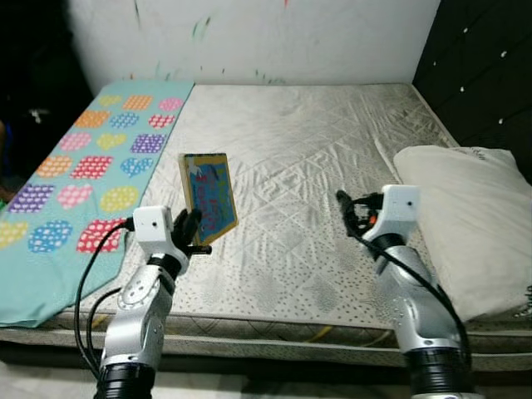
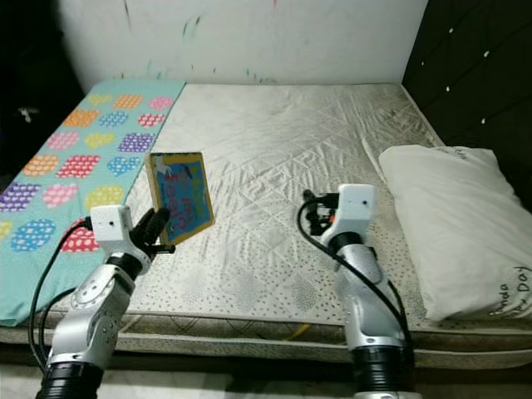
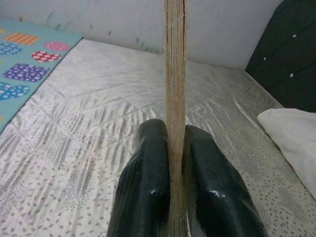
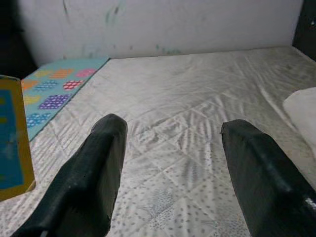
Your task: Clean up the room
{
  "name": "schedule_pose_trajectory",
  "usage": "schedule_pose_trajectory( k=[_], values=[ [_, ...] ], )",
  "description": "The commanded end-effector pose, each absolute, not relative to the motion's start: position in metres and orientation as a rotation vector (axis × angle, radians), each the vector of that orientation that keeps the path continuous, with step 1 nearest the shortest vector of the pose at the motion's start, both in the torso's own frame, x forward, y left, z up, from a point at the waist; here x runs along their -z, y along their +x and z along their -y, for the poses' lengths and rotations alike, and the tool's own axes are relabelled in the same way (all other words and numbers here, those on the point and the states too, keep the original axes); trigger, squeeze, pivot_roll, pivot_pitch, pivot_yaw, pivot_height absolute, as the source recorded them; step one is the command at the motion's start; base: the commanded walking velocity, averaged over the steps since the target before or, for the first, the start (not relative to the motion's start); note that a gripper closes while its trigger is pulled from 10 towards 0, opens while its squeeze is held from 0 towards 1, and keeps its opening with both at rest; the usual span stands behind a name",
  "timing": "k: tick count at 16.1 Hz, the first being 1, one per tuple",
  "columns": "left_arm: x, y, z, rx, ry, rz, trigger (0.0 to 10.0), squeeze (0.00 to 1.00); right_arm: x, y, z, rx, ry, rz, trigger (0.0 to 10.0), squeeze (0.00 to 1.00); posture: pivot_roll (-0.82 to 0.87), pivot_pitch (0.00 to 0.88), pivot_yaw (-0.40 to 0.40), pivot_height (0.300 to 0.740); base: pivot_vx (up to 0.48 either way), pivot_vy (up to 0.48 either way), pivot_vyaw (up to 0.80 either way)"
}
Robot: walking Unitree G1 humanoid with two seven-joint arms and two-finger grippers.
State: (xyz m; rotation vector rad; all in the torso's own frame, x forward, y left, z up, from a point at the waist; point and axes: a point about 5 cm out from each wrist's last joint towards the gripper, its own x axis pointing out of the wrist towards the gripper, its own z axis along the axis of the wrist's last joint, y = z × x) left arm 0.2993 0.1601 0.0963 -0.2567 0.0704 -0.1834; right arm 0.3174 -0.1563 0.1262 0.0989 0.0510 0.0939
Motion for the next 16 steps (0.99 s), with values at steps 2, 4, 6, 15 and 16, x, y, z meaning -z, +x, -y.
schedule_pose_trajectory(
  k=[2, 4, 6, 15, 16],
  values=[
    [-0.1096, 0.3021, -0.1620, 0.201, -0.248, 0.001, 10.0, 0.00, -0.1306, 0.3180, 0.1551, -0.104, 0.094, -0.034, 10.0, 0.00, -0.19, 0.000, 0.019, 0.740, 0.000, 0.000, 0.00],
    [-0.1101, 0.3021, -0.1614, 0.209, -0.250, 0.005, 10.0, 0.00, -0.1306, 0.3182, 0.1558, -0.101, 0.098, -0.034, 10.0, 0.00, -0.19, 0.000, 0.019, 0.740, 0.000, 0.000, 0.00],
    [-0.1103, 0.3021, -0.1612, 0.215, -0.250, 0.007, 10.0, 0.00, -0.1304, 0.3184, 0.1561, -0.100, 0.099, -0.035, 10.0, 0.00, -0.19, 0.000, 0.020, 0.740, 0.127, 0.000, 0.00],
    [-0.1096, 0.3022, -0.1608, 0.217, -0.248, 0.003, 10.0, 0.00, -0.1298, 0.3180, 0.1565, -0.097, 0.100, -0.036, 10.0, 0.00, -0.19, 0.000, 0.021, 0.740, 0.234, 0.000, 0.00],
    [-0.1081, 0.3029, -0.1617, 0.200, -0.248, -0.011, 10.0, 0.00, -0.1297, 0.3179, 0.1564, -0.097, 0.100, -0.037, 10.0, 0.00, -0.19, 0.000, 0.021, 0.740, 0.000, 0.000, 0.00]
  ],
)
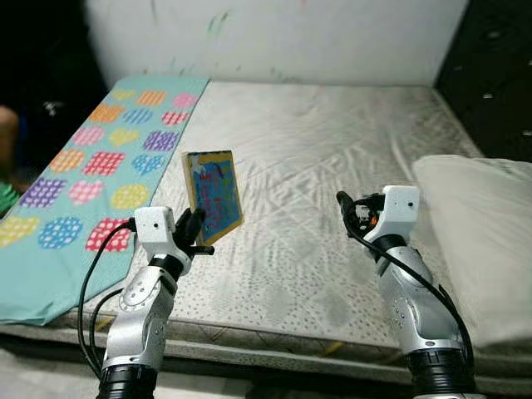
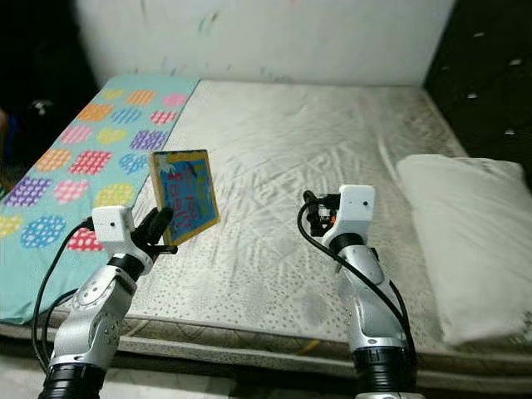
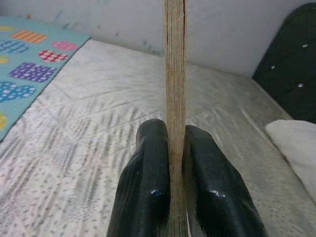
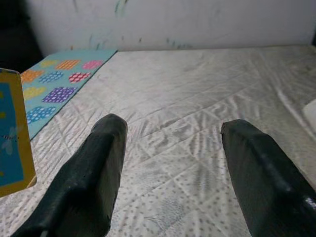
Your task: Clean up the room
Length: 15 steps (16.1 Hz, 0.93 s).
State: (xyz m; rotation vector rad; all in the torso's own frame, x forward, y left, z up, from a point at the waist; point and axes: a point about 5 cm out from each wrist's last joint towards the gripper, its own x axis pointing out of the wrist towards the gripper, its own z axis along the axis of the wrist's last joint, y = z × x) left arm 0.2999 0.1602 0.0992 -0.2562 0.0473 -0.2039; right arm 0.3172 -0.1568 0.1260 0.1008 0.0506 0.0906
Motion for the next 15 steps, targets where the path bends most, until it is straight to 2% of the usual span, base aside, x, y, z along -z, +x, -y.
schedule_pose_trajectory(
  k=[1, 7, 15],
  values=[
    [-0.1071, 0.3035, -0.1630, 0.182, -0.255, -0.018, 10.0, 0.00, -0.1294, 0.3178, 0.1565, -0.096, 0.100, -0.038, 10.0, 0.00, -0.19, 0.000, 0.021, 0.740, 0.000, 0.000, 0.00],
    [-0.1071, 0.3040, -0.1627, 0.181, -0.251, -0.021, 10.0, 0.00, -0.1291, 0.3179, 0.1567, -0.097, 0.098, -0.039, 10.0, 0.00, -0.19, 0.000, 0.021, 0.740, 0.000, 0.000, 0.00],
    [-0.1052, 0.3033, -0.1610, 0.181, -0.255, -0.031, 10.0, 0.00, -0.1278, 0.3172, 0.1571, -0.102, 0.095, -0.045, 10.0, 0.00, -0.20, 0.000, 0.017, 0.740, 0.000, -0.335, 0.00]
  ],
)
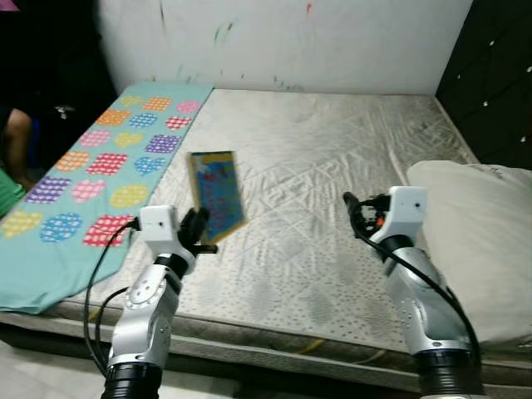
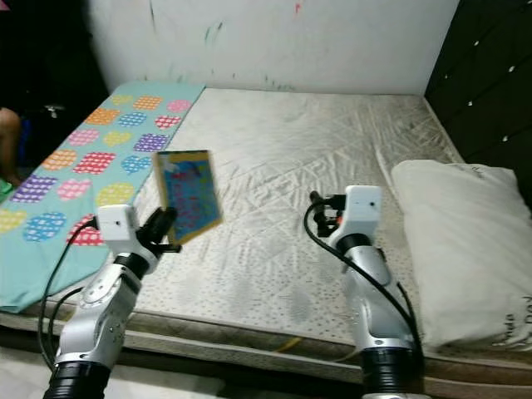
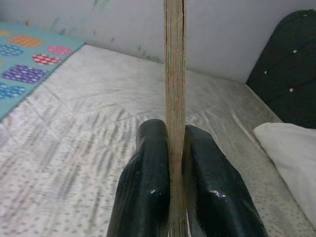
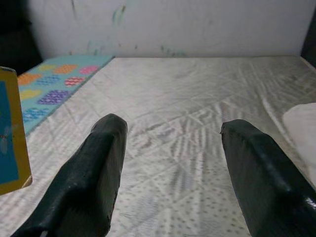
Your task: Clean up the room
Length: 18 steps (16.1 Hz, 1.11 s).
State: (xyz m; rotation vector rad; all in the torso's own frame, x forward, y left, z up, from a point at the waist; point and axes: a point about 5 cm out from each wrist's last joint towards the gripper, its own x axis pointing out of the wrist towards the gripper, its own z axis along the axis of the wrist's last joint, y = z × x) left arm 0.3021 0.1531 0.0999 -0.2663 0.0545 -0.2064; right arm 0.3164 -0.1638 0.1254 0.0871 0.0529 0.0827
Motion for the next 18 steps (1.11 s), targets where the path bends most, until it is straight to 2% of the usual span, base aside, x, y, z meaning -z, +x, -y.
schedule_pose_trajectory(
  k=[1, 4, 12, 18],
  values=[
    [-0.1051, 0.3033, -0.1608, 0.182, -0.255, -0.032, 10.0, 0.00, -0.1281, 0.3175, 0.1571, -0.103, 0.093, -0.044, 10.0, 0.00, -0.19, 0.000, 0.016, 0.740, 0.000, -0.360, 0.00],
    [-0.1046, 0.3030, -0.1606, 0.182, -0.255, -0.033, 10.0, 0.00, -0.1282, 0.3180, 0.1571, -0.106, 0.091, -0.044, 10.0, 0.00, -0.19, 0.000, 0.016, 0.740, 0.000, -0.335, 0.00],
    [-0.1130, 0.3014, -0.1562, 0.242, -0.311, 0.030, 10.0, 0.00, -0.1271, 0.3173, 0.1585, -0.104, 0.083, -0.045, 10.0, 0.00, -0.20, 0.000, 0.016, 0.740, 0.000, 0.000, 0.00],
    [-0.1140, 0.3016, -0.1554, 0.258, -0.316, 0.036, 10.0, 0.00, -0.1276, 0.3180, 0.1579, -0.108, 0.086, -0.045, 10.0, 0.00, -0.20, 0.000, 0.014, 0.740, 0.344, 0.000, 0.00]
  ],
)
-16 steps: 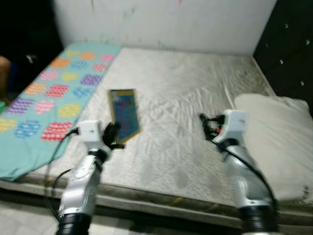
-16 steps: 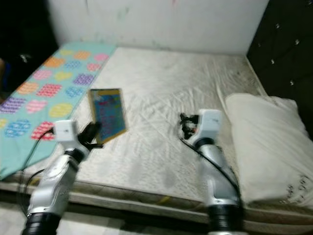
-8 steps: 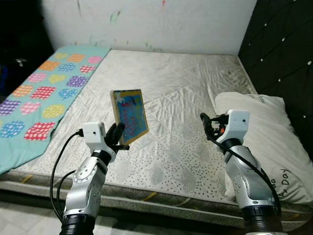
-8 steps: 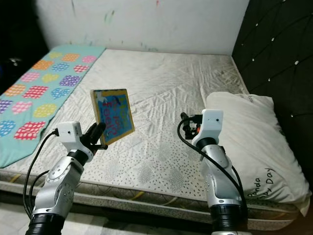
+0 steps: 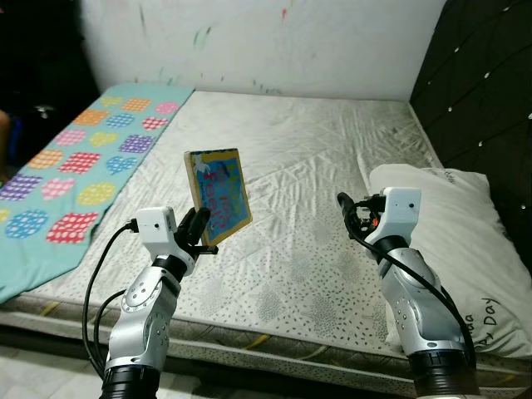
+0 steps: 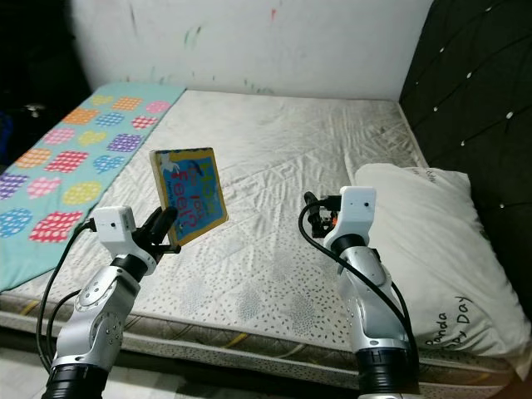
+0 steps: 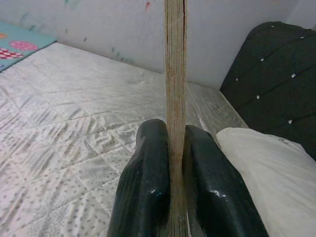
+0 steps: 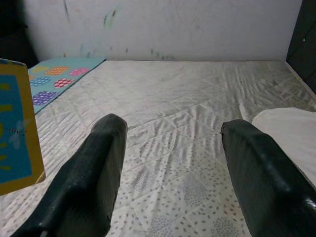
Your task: Clean up the room
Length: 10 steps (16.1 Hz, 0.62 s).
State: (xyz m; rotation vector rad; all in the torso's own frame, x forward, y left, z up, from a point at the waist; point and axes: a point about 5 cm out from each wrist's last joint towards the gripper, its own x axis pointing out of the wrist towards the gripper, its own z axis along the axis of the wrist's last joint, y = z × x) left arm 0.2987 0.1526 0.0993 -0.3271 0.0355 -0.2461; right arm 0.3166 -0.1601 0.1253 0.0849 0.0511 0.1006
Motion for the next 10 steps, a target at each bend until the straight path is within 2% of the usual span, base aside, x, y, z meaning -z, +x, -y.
schedule_pose_trajectory(
  k=[1, 7, 10],
  values=[
    [-0.1140, 0.3016, -0.1554, 0.258, -0.315, 0.036, 10.0, 0.00, -0.1276, 0.3180, 0.1578, -0.109, 0.085, -0.045, 10.0, 0.00, -0.20, 0.000, 0.014, 0.740, 0.379, 0.000, 0.00],
    [-0.1118, 0.3017, -0.1562, 0.247, -0.313, 0.022, 10.0, 0.00, -0.1268, 0.3174, 0.1584, -0.107, 0.084, -0.046, 10.0, 0.00, -0.20, 0.000, 0.013, 0.740, 0.325, 0.000, 0.00],
    [-0.1079, 0.3033, -0.1586, 0.206, -0.295, -0.015, 10.0, 0.00, -0.1262, 0.3170, 0.1587, -0.105, 0.083, -0.048, 10.0, 0.00, -0.20, 0.000, 0.015, 0.740, 0.081, 0.000, 0.00]
  ],
)
